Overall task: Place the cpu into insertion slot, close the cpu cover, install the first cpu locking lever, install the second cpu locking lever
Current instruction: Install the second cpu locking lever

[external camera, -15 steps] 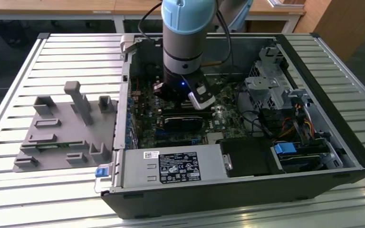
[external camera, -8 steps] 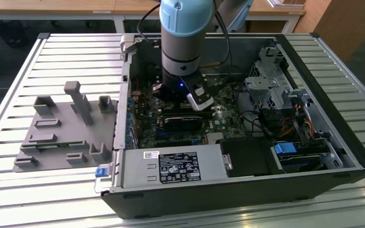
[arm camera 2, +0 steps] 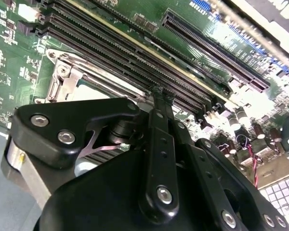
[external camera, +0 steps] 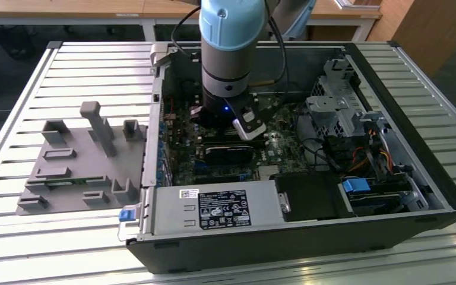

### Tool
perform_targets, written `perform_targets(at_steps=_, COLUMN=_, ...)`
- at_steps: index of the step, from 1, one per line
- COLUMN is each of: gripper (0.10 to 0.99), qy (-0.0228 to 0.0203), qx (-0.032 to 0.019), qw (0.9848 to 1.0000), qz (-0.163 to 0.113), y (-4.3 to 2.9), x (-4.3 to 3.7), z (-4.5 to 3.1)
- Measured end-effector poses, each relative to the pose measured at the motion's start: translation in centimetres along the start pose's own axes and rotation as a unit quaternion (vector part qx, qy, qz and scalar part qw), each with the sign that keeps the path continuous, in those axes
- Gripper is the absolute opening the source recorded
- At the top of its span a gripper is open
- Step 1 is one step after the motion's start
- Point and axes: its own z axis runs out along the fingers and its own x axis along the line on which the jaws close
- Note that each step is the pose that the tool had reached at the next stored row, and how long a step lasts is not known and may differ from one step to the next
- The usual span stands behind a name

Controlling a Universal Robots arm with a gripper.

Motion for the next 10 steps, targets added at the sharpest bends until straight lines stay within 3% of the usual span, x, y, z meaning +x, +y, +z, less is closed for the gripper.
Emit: perform_targets(at_steps=10, gripper=0.106, qy=-0.0001, qx=-0.0165, qw=0.9999, qz=0.0, y=0.2, x=0.55, z=0.48)
